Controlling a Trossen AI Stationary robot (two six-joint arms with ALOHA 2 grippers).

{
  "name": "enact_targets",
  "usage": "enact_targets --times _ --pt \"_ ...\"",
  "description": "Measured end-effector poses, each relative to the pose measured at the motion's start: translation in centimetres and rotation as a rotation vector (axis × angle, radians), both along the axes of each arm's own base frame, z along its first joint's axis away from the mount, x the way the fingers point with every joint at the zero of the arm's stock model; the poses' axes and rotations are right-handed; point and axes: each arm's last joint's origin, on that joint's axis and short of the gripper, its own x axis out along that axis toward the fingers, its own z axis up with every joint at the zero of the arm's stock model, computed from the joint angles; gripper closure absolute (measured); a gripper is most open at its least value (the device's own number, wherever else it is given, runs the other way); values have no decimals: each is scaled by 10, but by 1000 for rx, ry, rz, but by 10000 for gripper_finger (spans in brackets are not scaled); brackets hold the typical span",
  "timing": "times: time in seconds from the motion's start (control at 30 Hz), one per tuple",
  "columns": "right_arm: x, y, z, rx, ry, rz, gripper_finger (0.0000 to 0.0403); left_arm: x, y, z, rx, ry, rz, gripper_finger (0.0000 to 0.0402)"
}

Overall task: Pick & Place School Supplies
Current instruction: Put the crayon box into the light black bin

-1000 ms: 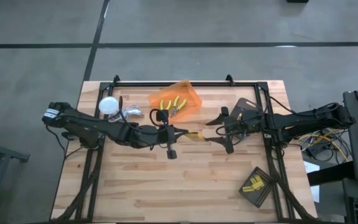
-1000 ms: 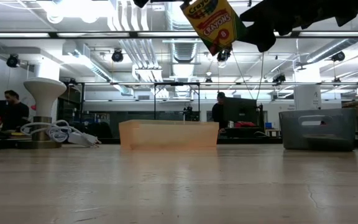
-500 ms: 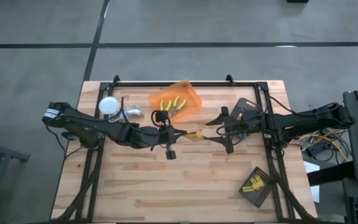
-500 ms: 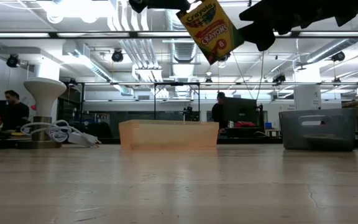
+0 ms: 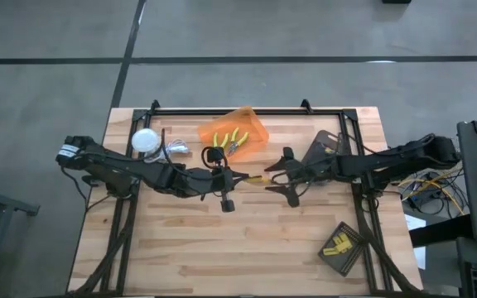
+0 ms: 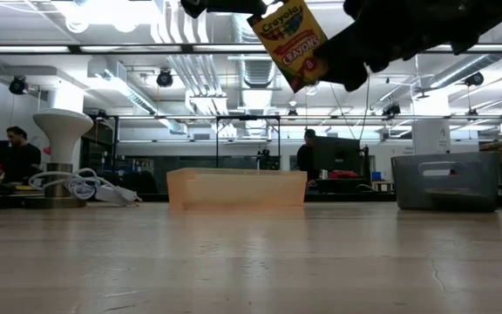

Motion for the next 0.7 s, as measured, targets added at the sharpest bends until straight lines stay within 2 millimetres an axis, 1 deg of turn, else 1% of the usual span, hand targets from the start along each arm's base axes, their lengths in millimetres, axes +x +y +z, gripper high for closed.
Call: enact_targets --times 0.2,0.37,0.5,0.7 --pt "17 1 -13 -65 -38 20 108 0 0 0 0 1 0 401" --pt "22 1 -16 -65 -55 19 116 0 0 -1 2 8 0 401" --pt "20 1 -13 -65 -65 20 126 0 0 -1 3 9 0 401" --pt "15 1 -2 -62 -107 18 138 0 0 -1 4 15 0 401"
